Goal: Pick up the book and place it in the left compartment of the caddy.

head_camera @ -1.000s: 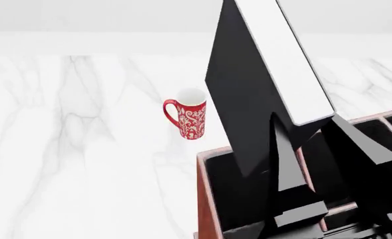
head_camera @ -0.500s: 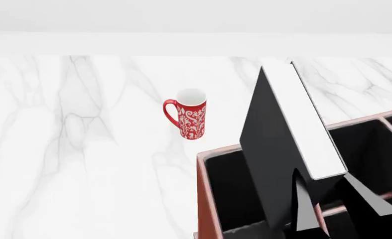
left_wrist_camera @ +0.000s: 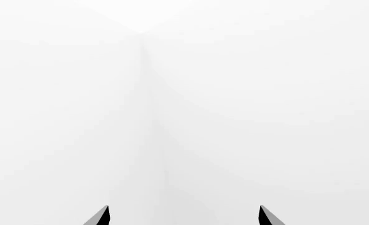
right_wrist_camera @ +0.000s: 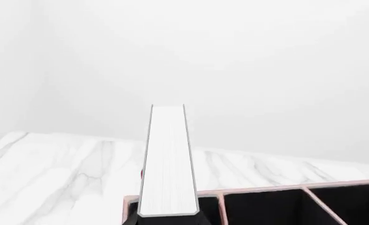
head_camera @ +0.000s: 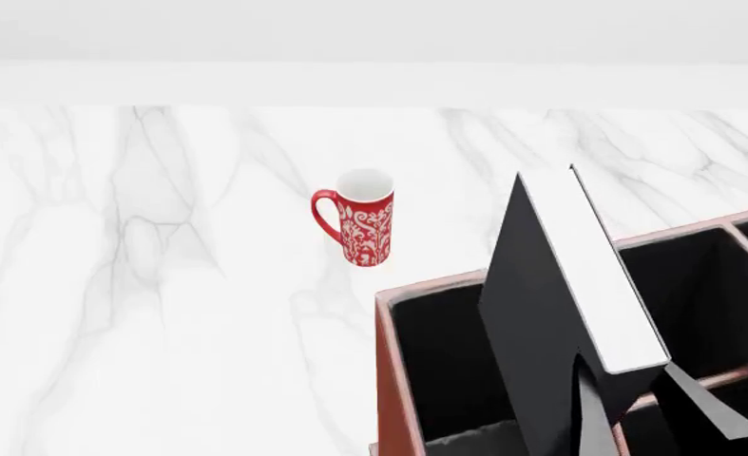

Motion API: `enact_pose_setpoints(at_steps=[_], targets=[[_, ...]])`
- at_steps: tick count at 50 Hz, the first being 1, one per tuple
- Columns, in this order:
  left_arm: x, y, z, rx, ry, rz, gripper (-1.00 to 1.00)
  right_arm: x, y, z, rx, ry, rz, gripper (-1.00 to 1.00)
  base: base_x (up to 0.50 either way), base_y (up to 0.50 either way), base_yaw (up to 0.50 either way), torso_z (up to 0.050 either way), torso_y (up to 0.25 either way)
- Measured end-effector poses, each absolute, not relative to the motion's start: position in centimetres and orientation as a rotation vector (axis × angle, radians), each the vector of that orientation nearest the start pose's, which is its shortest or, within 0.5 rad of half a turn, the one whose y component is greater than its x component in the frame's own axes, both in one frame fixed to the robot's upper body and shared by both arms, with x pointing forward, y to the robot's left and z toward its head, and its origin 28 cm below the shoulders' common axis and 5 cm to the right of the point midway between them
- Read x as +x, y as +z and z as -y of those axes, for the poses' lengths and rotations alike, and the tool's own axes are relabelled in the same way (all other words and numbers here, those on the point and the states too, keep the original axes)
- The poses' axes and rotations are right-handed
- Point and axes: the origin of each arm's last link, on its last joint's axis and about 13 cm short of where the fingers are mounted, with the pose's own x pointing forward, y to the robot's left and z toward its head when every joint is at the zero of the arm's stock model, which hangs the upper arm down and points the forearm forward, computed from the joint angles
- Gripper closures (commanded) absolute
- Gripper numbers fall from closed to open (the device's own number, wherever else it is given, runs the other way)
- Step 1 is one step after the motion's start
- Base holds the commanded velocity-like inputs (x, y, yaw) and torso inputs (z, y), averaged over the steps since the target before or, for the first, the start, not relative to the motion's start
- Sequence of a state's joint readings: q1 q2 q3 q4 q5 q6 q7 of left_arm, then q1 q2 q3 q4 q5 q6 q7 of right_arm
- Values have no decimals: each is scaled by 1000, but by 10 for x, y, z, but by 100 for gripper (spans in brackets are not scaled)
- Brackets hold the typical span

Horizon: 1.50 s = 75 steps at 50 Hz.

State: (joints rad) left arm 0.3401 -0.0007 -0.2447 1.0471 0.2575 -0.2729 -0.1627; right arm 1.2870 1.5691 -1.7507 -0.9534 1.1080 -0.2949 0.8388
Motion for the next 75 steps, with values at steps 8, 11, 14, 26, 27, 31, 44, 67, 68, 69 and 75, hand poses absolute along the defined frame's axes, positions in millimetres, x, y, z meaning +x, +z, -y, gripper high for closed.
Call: enact_pose_setpoints(at_steps=[8, 11, 14, 26, 27, 31, 44, 67, 68, 69, 75], targets=[[105, 157, -251, 327, 490, 441, -100, 122, 214, 162, -21, 189, 70, 100, 0, 0, 0, 0, 1], [105, 157, -251, 327, 490, 441, -100, 122, 212, 163, -25, 188, 64, 100, 0, 0, 0, 0, 0], [105, 157, -251, 327, 490, 441, -100, 123, 209, 163, -30, 186, 55, 100, 0, 0, 0, 0, 0], [105, 157, -250, 328, 489, 440, -100, 131, 192, 165, -35, 179, -8, 100, 0, 0, 0, 1, 1], [105, 157, -250, 328, 489, 440, -100, 131, 191, 165, -35, 178, -13, 100, 0, 0, 0, 0, 0], [105, 157, -250, 329, 488, 440, -100, 134, 187, 165, -35, 177, -26, 100, 0, 0, 0, 0, 3], [105, 157, -250, 329, 488, 439, -100, 148, 181, 162, -40, 189, -28, 100, 0, 0, 0, 0, 1], [105, 157, -251, 327, 489, 438, -100, 167, 177, 163, -52, 179, -18, 100, 0, 0, 0, 0, 1], [105, 157, -251, 327, 490, 438, -100, 167, 177, 164, -52, 178, -18, 100, 0, 0, 0, 0, 0], [105, 157, -251, 327, 490, 438, -100, 167, 177, 164, -51, 177, -18, 100, 0, 0, 0, 0, 0], [105, 157, -251, 328, 490, 439, -100, 167, 177, 165, -49, 176, -21, 100, 0, 0, 0, 0, 2]])
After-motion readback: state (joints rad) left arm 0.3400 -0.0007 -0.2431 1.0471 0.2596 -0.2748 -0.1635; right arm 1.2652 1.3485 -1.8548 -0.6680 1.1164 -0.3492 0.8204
